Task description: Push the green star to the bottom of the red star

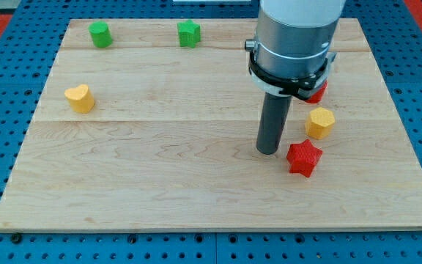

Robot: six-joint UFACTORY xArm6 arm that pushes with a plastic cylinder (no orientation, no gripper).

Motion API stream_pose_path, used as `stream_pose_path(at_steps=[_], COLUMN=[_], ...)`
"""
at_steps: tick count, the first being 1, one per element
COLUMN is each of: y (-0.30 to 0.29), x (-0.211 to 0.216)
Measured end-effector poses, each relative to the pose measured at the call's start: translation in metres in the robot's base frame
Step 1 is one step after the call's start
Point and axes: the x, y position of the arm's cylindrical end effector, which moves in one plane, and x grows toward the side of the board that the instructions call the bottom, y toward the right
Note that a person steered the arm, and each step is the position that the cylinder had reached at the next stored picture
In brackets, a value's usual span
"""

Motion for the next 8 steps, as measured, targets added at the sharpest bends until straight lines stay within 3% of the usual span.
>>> stream_pose_path(at_steps=[1,2,3,4,6,7,8], y=[0.048,-0.017,-0.039,-0.056,0.005,-0.016,-0.079], x=[0.01,0.01,0.053,0.021,-0.191,-0.245,-0.298])
